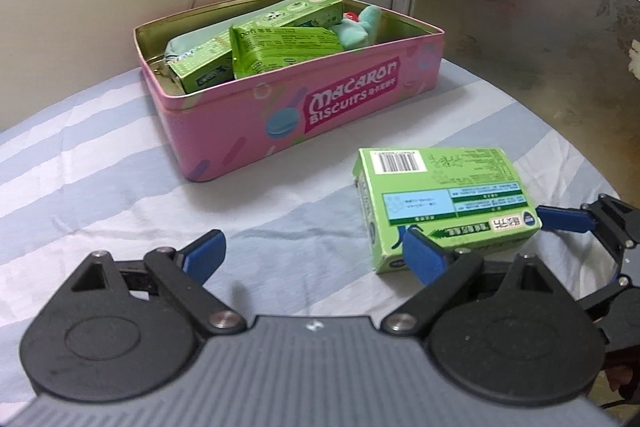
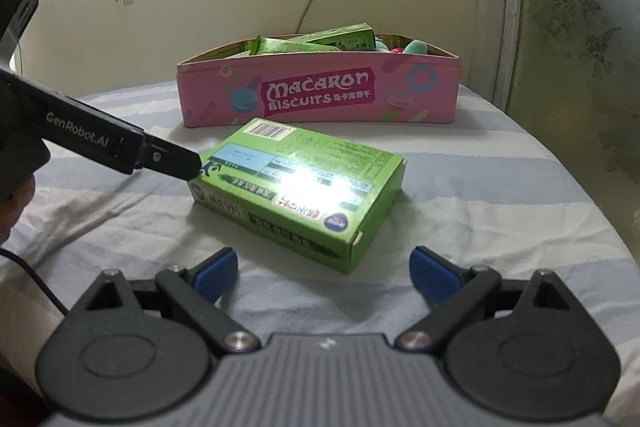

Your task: Organize objects

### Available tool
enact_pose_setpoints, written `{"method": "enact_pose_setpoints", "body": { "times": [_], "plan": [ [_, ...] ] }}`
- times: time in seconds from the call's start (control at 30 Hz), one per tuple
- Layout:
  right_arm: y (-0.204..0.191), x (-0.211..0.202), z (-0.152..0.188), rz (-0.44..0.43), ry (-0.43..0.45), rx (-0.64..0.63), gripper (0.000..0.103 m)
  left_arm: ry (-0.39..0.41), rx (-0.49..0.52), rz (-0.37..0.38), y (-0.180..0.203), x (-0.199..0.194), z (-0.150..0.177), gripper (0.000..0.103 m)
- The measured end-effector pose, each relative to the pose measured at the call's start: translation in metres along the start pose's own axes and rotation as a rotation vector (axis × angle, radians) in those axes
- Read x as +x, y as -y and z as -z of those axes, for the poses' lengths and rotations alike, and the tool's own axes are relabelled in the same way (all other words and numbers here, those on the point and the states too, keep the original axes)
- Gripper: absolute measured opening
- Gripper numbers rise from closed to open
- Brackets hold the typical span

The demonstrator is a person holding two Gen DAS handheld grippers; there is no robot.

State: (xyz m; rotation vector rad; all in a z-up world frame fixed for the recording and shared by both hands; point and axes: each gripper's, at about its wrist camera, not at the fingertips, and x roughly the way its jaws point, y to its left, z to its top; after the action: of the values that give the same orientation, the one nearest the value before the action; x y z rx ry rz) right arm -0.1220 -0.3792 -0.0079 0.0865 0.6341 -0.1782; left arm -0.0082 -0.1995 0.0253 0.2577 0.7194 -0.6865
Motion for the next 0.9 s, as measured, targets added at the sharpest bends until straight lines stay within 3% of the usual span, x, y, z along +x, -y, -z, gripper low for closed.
{"method": "enact_pose_setpoints", "body": {
  "times": [0.33,0.9],
  "plan": [
    [-0.004,-0.001,0.004,0.030,0.002,0.002,0.099,0.017,0.018,-0.094,0.000,-0.006,0.014,0.096],
    [-0.005,-0.006,0.010,0.035,0.015,0.016,0.103,0.011,-0.046,-0.141,-0.010,-0.015,0.035,0.096]
  ]
}}
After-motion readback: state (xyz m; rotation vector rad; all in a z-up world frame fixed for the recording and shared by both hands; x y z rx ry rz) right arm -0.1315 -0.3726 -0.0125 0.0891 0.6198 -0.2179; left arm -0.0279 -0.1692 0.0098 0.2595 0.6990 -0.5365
